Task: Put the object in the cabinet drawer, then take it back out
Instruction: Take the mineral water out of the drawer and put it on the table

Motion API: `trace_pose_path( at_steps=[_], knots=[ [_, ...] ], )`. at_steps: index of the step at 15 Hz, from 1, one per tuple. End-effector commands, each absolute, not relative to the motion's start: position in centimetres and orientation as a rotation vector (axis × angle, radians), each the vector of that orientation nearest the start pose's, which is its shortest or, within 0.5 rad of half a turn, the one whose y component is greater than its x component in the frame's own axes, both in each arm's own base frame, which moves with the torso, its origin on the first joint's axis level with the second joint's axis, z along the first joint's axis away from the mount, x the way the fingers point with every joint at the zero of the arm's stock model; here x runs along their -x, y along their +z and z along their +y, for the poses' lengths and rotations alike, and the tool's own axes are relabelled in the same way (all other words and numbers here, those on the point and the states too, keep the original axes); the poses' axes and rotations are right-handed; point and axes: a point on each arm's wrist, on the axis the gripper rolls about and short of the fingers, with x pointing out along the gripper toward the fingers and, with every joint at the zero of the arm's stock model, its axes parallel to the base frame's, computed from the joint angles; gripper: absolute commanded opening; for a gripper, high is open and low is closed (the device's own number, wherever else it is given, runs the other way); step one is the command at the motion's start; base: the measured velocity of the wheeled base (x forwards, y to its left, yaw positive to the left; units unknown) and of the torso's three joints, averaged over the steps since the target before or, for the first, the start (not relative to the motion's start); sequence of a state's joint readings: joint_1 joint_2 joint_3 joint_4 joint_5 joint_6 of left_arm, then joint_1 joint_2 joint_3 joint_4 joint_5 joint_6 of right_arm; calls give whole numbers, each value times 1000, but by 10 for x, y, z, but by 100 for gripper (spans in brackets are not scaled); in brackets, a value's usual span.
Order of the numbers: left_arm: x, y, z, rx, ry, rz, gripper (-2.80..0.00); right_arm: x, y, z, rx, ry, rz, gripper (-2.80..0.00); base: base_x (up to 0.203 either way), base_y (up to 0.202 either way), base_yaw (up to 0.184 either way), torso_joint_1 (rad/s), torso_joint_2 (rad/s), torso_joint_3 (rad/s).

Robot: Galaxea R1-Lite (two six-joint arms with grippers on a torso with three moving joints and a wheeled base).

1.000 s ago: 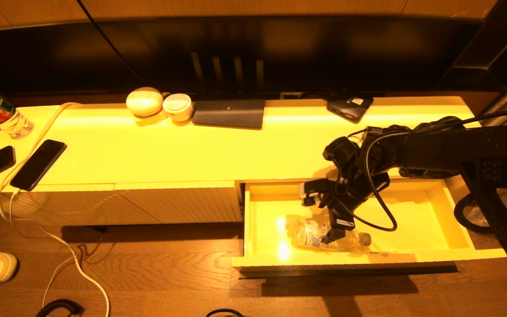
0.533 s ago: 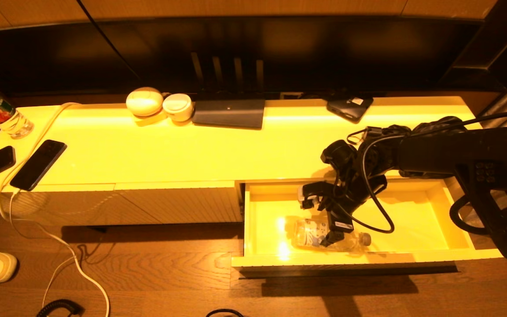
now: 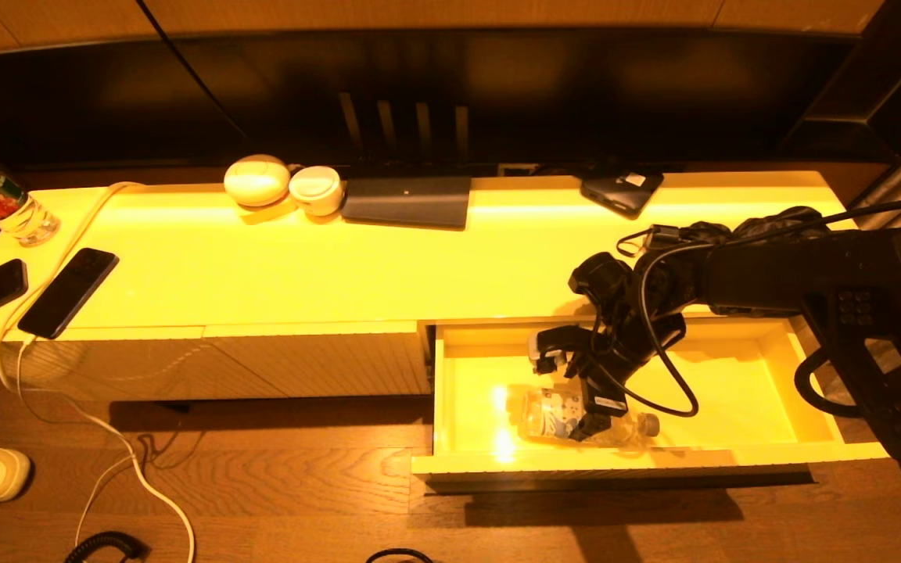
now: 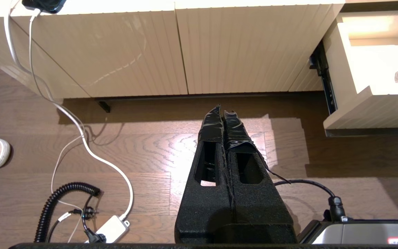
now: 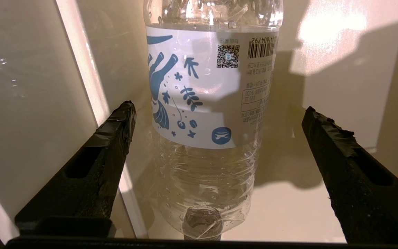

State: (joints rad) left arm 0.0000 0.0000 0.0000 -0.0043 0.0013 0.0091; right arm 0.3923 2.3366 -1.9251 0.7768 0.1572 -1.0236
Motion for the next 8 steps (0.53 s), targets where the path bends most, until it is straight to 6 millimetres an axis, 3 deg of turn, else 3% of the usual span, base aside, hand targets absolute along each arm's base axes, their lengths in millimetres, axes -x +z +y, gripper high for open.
trace_pose_path(
  at_steps=[1, 4, 5, 8],
  knots=[
    [23, 76, 0, -9, 2, -3, -280, -402, 120, 170, 1016, 1064, 849, 0, 0, 0, 0, 0, 0, 0],
    [23, 76, 0, -9, 2, -3, -280, -401, 121, 170, 1016, 1065, 850, 0, 0, 0, 0, 0, 0, 0],
    [23, 76, 0, -9, 2, -3, -280, -401, 121, 170, 1017, 1063, 847, -280, 0, 0, 0, 0, 0, 0],
    [23, 76, 0, -9, 2, -3, -280, -401, 119, 170, 1018, 1069, 855, -280, 0, 0, 0, 0, 0, 0]
  ],
)
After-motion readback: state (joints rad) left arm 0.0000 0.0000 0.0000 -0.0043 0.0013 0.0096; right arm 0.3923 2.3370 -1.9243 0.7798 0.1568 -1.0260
